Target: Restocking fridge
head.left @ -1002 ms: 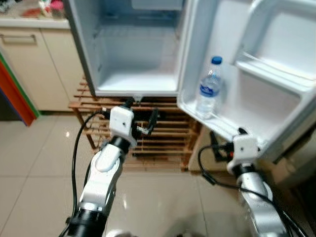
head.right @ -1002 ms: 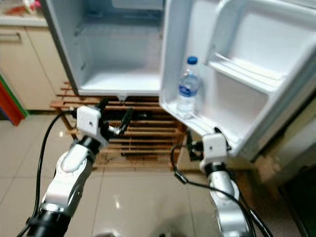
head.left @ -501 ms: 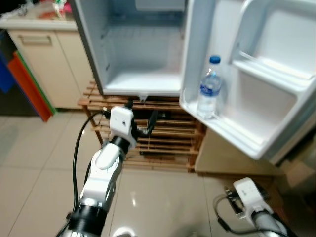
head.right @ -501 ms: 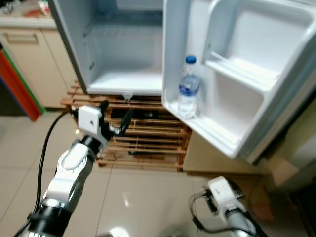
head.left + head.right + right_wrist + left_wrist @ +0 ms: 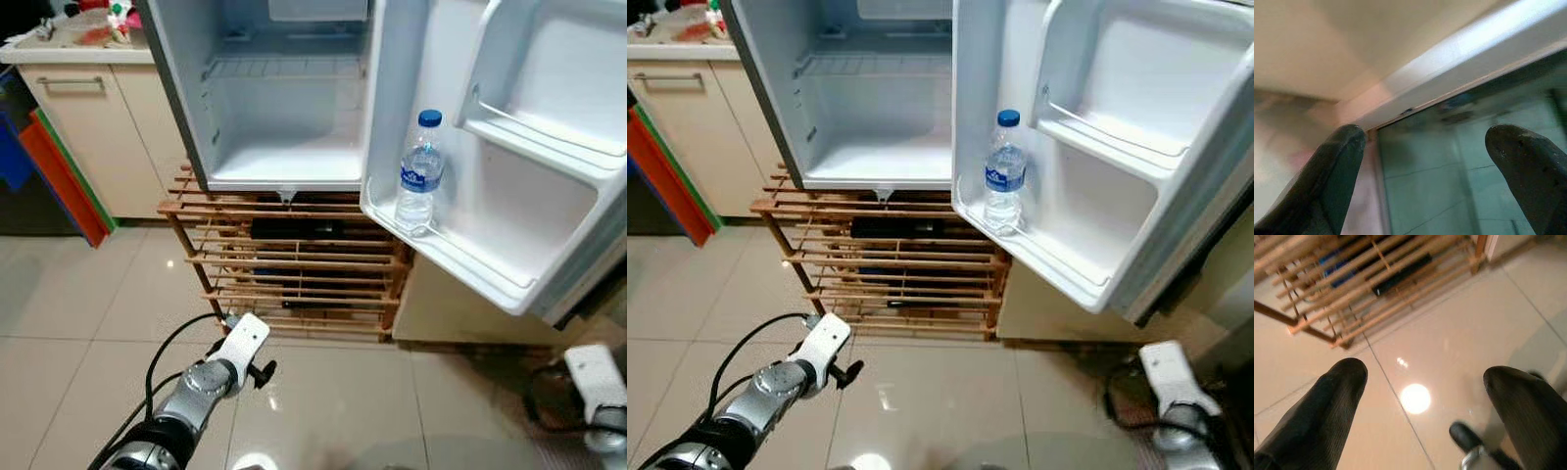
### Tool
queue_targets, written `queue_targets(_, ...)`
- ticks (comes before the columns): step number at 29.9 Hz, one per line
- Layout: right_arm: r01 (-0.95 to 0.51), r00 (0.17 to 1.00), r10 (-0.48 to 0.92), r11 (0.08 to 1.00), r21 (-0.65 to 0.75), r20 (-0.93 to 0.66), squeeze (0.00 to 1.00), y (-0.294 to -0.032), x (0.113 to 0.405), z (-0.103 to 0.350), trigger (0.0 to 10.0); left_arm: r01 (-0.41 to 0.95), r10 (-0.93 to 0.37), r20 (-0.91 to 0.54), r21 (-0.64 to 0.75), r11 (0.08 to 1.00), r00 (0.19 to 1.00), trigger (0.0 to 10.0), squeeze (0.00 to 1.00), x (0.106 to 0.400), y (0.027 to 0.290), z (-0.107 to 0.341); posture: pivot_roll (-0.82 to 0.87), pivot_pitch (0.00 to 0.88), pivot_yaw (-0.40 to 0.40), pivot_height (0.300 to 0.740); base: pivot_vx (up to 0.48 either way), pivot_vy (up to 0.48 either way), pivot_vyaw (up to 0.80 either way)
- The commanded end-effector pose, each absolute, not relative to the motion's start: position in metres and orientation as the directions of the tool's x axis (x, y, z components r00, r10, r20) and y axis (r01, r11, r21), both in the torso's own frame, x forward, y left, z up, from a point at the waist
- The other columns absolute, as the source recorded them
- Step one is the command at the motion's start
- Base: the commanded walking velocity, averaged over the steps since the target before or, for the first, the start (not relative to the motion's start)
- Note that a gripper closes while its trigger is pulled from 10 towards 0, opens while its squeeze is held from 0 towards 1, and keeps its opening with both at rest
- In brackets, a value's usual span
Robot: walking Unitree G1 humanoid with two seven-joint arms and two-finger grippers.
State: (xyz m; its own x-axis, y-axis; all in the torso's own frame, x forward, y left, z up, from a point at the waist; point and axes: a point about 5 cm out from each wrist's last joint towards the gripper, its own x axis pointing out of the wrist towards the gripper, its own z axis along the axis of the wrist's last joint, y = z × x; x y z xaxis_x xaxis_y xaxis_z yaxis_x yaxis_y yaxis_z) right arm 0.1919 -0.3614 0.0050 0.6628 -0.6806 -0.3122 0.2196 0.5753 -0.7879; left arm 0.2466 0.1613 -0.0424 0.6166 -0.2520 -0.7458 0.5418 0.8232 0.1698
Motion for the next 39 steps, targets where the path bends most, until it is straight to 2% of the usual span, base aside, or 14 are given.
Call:
queue_targets(1, 0.296, 0.656, -0.722, 0.514, -0.805, -0.22, 0.0, -0.375, 0.197, 0.022, 10.0, 0.56, -0.248, -0.758, 0.18, 0.808, 0.603, 10.0, 0.0, 0.247, 0.162, -0.044, -0.13, 0.0, 0.05, 0.724, 0.0, 0.0, 0.0)
queue_targets(5, 0.357, 0.609, -0.775, 0.458, -0.815, -0.169, 0.0, -0.393, 0.194, 0.035, 10.0, 0.616, -0.236, -0.794, 0.209, 0.76, 0.56, 10.0, 0.0, 0.235, 0.166, -0.053, -0.13, 0.0, 0.048, 0.724, 0.0, 0.0, 0.0)
queue_targets(11, 0.427, 0.574, -0.805, 0.451, -0.783, -0.151, 0.0, -0.403, 0.192, 0.043, 10.0, 0.625, -0.175, -0.838, 0.231, 0.745, 0.517, 10.0, 0.0, 0.222, 0.175, -0.063, -0.14, 0.0, 0.044, 0.724, 0.0, 0.0, 0.0)
queue_targets(13, 0.482, 0.595, -0.79, 0.499, -0.72, -0.149, 0.0, -0.401, 0.199, 0.048, 10.0, 0.634, -0.156, -0.852, 0.237, 0.736, 0.5, 10.0, 0.0, 0.217, 0.177, -0.066, -0.14, 0.0, 0.043, 0.724, 0.0, 0.0, 0.0)
queue_targets(14, 0.536, 0.647, -0.75, 0.574, -0.619, -0.135, 0.0, -0.396, 0.213, 0.056, 10.0, 0.638, -0.143, -0.86, 0.241, 0.732, 0.489, 10.0, 0.0, 0.214, 0.18, -0.068, -0.14, 0.0, 0.044, 0.724, 0.0, 0.0, 0.0)
queue_targets(15, 0.536, 0.647, -0.75, 0.574, -0.619, -0.135, 0.0, -0.396, 0.213, 0.056, 10.0, 0.638, -0.143, -0.86, 0.241, 0.732, 0.489, 10.0, 0.0, 0.214, 0.18, -0.068, -0.14, 0.0, 0.044, 0.724, 0.0, 0.0, 0.0)
queue_targets(16, 0.56, 0.711, -0.696, 0.647, -0.518, -0.1, 0.0, -0.387, 0.229, 0.068, 10.0, 0.635, -0.132, -0.864, 0.245, 0.733, 0.486, 10.0, 0.0, 0.212, 0.182, -0.069, -0.14, 0.0, 0.043, 0.724, 0.0, 0.0, 0.0)
queue_targets(18, 0.563, 0.731, -0.677, 0.671, -0.483, -0.089, 0.0, -0.384, 0.234, 0.073, 10.0, 0.634, -0.13, -0.864, 0.246, 0.733, 0.486, 10.0, 0.0, 0.212, 0.182, -0.069, -0.14, 0.0, 0.043, 0.724, 0.0, 0.0, 0.0)
queue_targets(20, 0.519, 0.809, -0.585, 0.756, -0.399, -0.054, 0.0, -0.37, 0.255, 0.087, 10.0, 0.637, -0.136, -0.862, 0.246, 0.73, 0.489, 10.0, 0.0, 0.214, 0.181, -0.068, -0.15, 0.0, 0.044, 0.724, 0.0, 0.0, 0.0)
queue_targets(25, 0.483, 0.861, -0.509, 0.812, -0.327, 0.007, 0.0, -0.357, 0.273, 0.105, 10.0, 0.639, -0.136, -0.86, 0.251, 0.727, 0.492, 10.0, 0.0, 0.215, 0.18, -0.067, -0.15, 0.0, 0.042, 0.724, 0.0, 0.0, 0.0)
queue_targets(29, 0.389, 0.92, -0.391, 0.894, -0.223, 0.037, 0.0, -0.341, 0.286, 0.119, 10.0, 0.637, -0.133, -0.859, 0.254, 0.728, 0.494, 10.0, 0.0, 0.214, 0.181, -0.068, -0.14, 0.0, 0.041, 0.724, 0.0, 0.0, 0.0)
queue_targets(31, 0.329, 0.944, -0.33, 0.923, -0.199, 0.029, 0.0, -0.333, 0.289, 0.12, 10.0, 0.639, -0.133, -0.861, 0.253, 0.727, 0.491, 10.0, 0.0, 0.214, 0.181, -0.068, -0.14, 0.0, 0.042, 0.724, 0.0, 0.0, 0.0)
queue_targets(35, 0.053, 0.998, -0.057, 0.994, -0.097, -0.038, 0.0, -0.294, 0.294, 0.119, 10.0, 0.645, -0.131, -0.865, 0.251, 0.722, 0.484, 10.0, 0.0, 0.213, 0.182, -0.068, -0.15, 0.0, 0.044, 0.724, 0.0, 0.0, 0.0)
queue_targets(39, -0.043, 0.997, 0.039, 0.997, -0.062, -0.074, 0.0, -0.279, 0.292, 0.116, 10.0, 0.647, -0.132, -0.866, 0.251, 0.72, 0.483, 10.0, 0.0, 0.214, 0.182, -0.068, -0.15, 0.0, 0.045, 0.724, 0.0, 0.0, 0.0)
